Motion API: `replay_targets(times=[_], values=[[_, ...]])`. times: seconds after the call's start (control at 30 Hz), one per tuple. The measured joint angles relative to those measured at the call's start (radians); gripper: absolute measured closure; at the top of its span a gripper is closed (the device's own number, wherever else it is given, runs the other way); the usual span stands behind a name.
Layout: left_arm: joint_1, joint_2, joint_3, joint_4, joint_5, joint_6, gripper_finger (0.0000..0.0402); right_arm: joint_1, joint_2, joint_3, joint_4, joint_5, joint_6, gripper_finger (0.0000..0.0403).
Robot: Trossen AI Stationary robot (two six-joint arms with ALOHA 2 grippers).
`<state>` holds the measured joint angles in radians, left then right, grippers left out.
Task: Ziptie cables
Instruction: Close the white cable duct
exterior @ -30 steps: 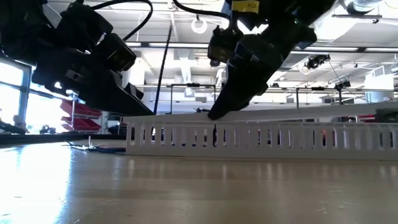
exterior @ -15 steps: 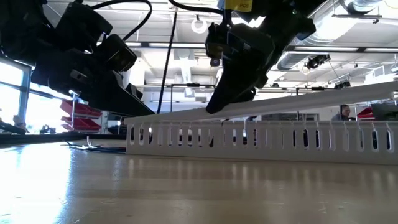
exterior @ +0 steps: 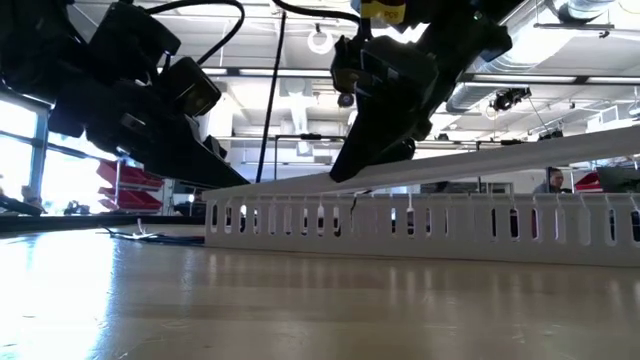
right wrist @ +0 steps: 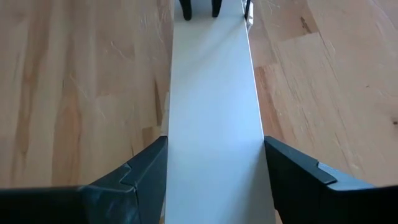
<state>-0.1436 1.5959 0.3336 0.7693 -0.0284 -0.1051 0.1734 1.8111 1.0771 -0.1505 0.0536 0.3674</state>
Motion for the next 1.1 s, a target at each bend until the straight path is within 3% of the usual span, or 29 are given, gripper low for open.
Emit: replay_targets(times=[0.27, 0.47, 0.6, 0.73, 0.87, 1.0, 1.1], values=[[0.0, -0.001, -0.001, -0.031, -0.042, 0.001, 0.0342, 0.0, 0.0, 0.0, 0.001, 0.0, 0.034, 0.0189], [0.0, 0.0, -0.001, -0.051, -0.066, 0.031, 0.0355, 0.001, -0.009, 0.006, 0.033, -0.054, 0.029, 0.006], [-0.002, 0.0, -0.001, -0.051, -0.066, 0.055, 0.0359, 0.008, -0.03, 0.046, -0.014, -0.057, -0.003, 0.0016], [-0.002, 0.0, -0.001, -0.052, -0.063, 0.063, 0.036, 0.047, -0.093, 0.083, -0.143, 0.0, -0.005, 0.0015], [-0.002, 0.001, -0.002, -0.052, -0.06, 0.064, 0.036, 0.157, -0.144, 0.088, -0.209, 0.069, 0.06, 0.0034], [-0.002, 0.001, -0.002, -0.05, -0.06, 0.068, 0.036, 0.271, -0.14, 0.088, -0.154, 0.025, 0.252, 0.0068], [-0.003, 0.001, -0.002, -0.05, -0.06, 0.074, 0.036, 0.362, -0.093, 0.088, -0.108, 0.052, 0.431, 0.0098]])
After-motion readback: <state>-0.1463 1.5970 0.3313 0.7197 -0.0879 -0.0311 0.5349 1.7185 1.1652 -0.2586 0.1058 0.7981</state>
